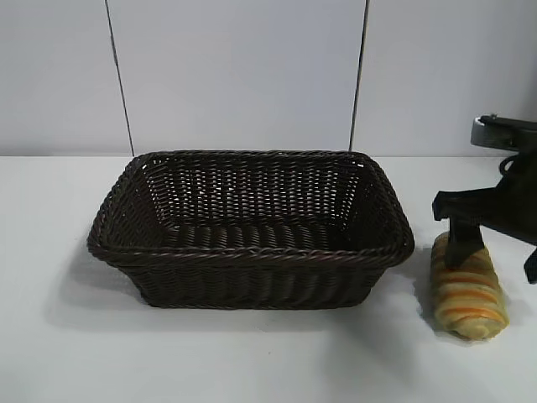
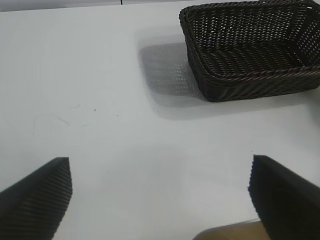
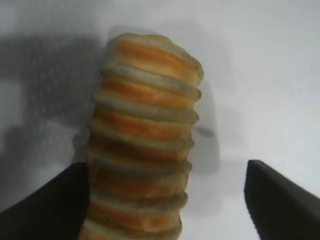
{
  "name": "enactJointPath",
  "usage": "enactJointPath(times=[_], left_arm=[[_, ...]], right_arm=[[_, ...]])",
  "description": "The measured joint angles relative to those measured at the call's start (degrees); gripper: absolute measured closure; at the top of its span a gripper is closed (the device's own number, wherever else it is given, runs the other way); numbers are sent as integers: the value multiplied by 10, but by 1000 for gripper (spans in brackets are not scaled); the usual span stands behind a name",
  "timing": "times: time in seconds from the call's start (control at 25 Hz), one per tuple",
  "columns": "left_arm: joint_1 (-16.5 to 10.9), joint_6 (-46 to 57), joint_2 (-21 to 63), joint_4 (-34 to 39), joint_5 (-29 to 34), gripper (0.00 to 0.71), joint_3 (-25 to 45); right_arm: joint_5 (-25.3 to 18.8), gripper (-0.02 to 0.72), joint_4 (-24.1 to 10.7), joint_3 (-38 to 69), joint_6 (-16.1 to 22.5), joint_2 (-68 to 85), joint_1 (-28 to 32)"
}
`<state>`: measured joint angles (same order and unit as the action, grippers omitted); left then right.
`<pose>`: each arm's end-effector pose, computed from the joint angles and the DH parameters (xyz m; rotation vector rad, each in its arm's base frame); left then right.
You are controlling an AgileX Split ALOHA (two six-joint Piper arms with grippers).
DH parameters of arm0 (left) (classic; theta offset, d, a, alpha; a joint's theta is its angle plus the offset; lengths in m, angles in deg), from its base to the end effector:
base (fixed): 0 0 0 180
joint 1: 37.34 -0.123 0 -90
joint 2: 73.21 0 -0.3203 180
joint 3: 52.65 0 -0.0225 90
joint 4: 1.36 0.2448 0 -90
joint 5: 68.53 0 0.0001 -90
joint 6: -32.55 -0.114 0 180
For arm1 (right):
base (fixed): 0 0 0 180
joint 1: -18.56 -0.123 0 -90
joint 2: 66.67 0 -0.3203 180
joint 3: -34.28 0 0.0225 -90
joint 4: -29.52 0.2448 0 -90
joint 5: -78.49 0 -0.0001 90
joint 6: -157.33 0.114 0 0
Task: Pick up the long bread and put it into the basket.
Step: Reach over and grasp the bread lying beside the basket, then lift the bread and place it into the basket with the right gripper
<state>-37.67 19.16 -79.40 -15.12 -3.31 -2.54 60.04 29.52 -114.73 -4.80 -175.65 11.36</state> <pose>-0.0316 -0.0248 0.2549 0.2611 2.0828 -0.1469 0.3182 0.0402 0.1469 0.2577 2.7597 0.1146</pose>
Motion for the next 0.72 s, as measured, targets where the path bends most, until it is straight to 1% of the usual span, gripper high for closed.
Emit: enactJointPath(times=[0.12, 0.2, 0.4, 0.64, 0.72], left_arm=[[0, 0, 0, 0, 0, 15, 0], [0, 0, 0, 0, 0, 15, 0], [0, 0, 0, 0, 0, 15, 0], [0, 0, 0, 0, 0, 15, 0], [0, 0, 0, 0, 0, 15, 0]], right_arm=[[-7, 640, 0, -2, 1, 2, 0], [-27, 640, 0, -3, 1, 17, 0], [-58, 640, -6, -8, 1, 108, 0], [-151, 650, -23, -64, -2, 192, 0], [-174, 650, -24, -82, -13, 201, 0]])
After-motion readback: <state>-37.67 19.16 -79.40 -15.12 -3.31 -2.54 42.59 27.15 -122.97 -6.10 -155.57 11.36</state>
